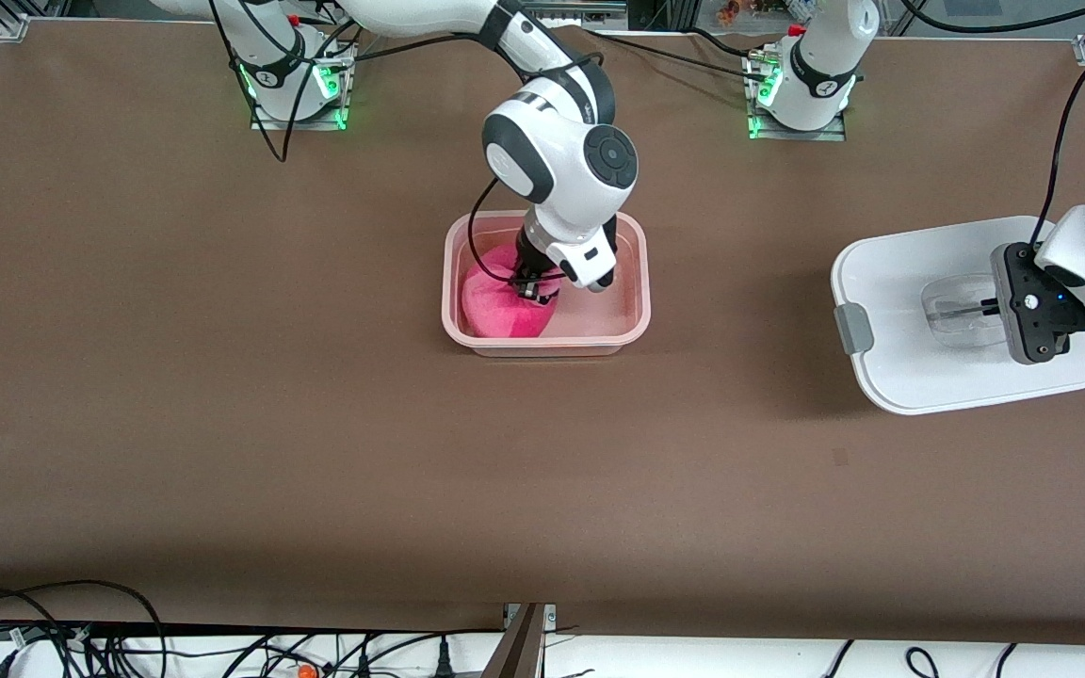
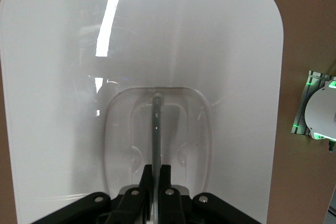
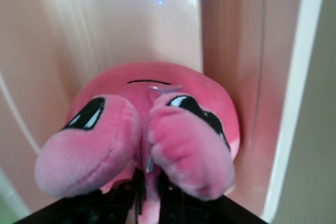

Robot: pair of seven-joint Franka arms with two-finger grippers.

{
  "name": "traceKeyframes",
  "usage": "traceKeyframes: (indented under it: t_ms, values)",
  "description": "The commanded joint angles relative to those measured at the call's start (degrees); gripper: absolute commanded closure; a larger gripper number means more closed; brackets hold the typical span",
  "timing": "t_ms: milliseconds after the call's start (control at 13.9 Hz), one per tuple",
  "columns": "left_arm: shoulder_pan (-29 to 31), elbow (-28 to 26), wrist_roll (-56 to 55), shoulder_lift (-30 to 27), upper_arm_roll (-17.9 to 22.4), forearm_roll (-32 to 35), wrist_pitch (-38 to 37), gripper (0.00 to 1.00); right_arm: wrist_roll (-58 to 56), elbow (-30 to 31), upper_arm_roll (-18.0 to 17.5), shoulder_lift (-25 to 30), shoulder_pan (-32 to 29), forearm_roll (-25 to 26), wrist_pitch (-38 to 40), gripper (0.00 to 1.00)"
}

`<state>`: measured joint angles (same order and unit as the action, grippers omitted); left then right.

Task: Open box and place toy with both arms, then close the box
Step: 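Lower the pink toy into the open box and release it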

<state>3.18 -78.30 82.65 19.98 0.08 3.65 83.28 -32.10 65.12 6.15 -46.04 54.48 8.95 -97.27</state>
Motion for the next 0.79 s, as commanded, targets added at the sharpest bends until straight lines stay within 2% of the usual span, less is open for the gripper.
traceKeyframes:
  t_ms: [0, 430, 717]
  values:
    - [0.2, 1.3, 1.0, 0.2, -0.1, 1.4, -1.2, 1.0, 6.0, -2.1, 0.0, -1.5, 1.1, 1.0, -2.8, 0.0]
    - [0.2, 1.3, 1.0, 0.2, -0.1, 1.2, -1.2, 1.0, 21.9, -1.7, -0.1, -3.3, 3.2, 0.5, -15.9, 0.0]
    - [0.0, 1.3, 1.0, 0.2, -0.1, 1.0, -1.2, 1.0, 21.9, -1.9, 0.4, -1.5, 2.7, 0.5, -12.8, 0.0]
